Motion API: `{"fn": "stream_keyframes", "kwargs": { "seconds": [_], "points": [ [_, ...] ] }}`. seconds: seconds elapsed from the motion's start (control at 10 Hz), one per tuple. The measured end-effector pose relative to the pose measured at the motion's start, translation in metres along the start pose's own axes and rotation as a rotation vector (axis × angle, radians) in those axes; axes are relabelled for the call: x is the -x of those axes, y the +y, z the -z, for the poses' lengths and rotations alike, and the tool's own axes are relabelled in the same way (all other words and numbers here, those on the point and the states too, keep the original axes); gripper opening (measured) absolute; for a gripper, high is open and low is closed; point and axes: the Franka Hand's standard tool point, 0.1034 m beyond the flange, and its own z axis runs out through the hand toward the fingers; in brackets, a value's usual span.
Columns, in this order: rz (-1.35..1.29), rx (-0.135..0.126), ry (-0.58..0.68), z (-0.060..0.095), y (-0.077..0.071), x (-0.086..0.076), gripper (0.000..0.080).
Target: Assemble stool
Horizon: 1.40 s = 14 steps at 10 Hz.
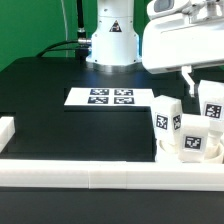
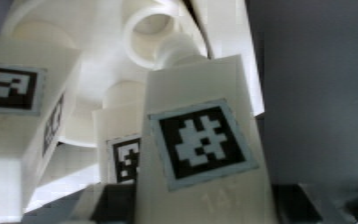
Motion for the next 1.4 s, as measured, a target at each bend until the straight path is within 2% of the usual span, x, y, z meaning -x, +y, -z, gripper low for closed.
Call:
{"fn": "stream_keyframes", "kwargs": {
  "seconds": [1.0, 1.4],
  "points": [
    [0.047, 0.011, -0.005, -0.0017, 0.0087, -0.0016, 0.0328],
    [0.053, 0.009, -0.002, -0.0026, 0.0063, 0.0012, 0.0328]
  ]
}}
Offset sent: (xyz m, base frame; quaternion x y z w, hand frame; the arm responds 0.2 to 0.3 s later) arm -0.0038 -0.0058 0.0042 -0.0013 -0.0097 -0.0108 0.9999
